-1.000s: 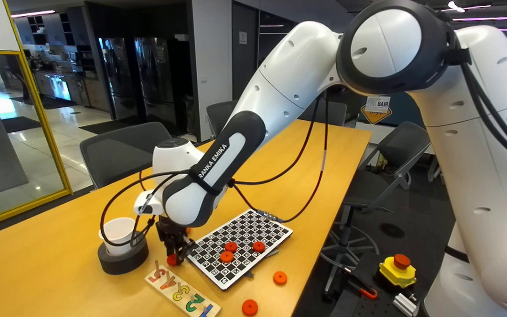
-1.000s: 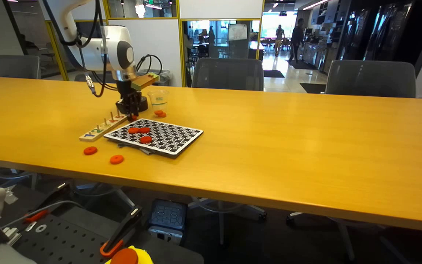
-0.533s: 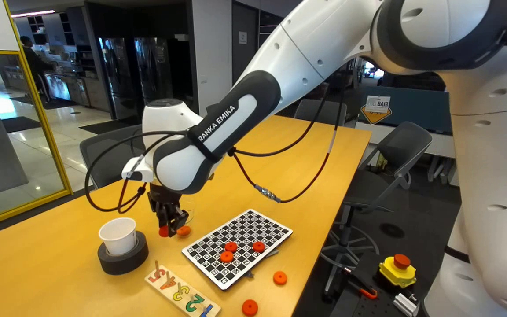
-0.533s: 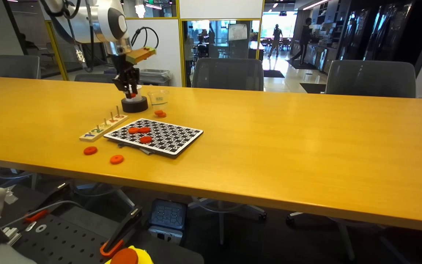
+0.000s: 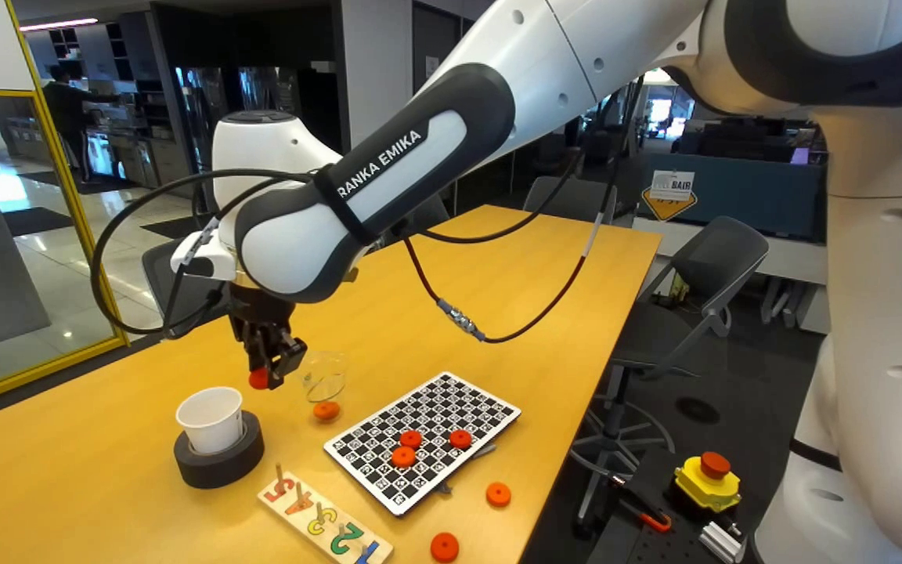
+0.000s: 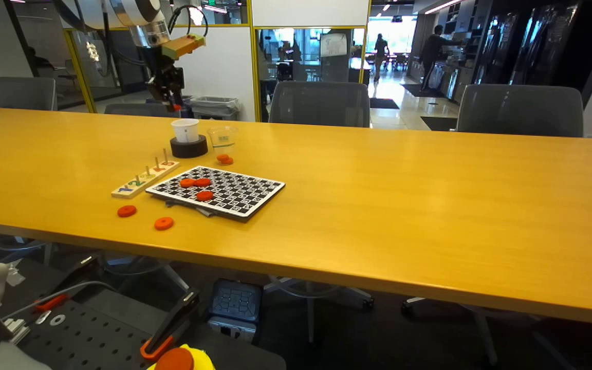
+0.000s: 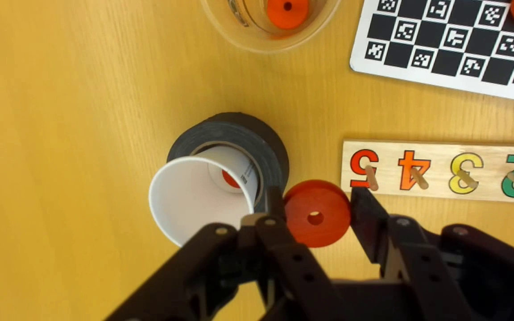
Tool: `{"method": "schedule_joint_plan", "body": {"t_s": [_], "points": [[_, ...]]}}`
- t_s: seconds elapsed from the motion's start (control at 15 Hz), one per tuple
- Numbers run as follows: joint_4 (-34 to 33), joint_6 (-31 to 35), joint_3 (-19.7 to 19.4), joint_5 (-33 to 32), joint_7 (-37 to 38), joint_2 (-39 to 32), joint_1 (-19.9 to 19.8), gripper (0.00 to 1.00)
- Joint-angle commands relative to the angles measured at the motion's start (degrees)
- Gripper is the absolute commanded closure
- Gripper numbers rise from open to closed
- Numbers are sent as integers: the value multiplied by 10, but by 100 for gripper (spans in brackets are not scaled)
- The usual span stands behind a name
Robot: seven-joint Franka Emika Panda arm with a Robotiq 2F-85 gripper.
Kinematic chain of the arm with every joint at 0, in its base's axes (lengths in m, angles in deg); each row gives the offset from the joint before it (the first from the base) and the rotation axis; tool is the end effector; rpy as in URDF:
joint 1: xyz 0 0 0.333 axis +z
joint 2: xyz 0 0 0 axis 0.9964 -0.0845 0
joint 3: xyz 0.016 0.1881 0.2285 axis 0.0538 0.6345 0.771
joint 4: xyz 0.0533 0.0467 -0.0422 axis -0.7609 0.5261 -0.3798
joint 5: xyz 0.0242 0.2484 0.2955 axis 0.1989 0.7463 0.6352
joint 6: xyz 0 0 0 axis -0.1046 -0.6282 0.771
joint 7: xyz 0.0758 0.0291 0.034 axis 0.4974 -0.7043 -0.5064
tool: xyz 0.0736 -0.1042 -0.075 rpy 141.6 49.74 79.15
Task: Pick up all the orange objects from the checkers board and the table, and put them in two cups
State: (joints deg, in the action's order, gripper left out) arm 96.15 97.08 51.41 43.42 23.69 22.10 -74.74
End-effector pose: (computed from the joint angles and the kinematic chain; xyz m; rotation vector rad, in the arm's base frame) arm 0.5821 0.2597 0.3110 1.9321 2.2422 0.2587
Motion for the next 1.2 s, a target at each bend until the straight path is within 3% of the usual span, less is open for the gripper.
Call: {"method": "schedule_joint_plan", "body": {"t_s": [0.0,1.13], "points": [[-62,-24,-2,-11,-12,-34,11,79],[-328,-150,-5,-9,-68,-223,41,79]]}}
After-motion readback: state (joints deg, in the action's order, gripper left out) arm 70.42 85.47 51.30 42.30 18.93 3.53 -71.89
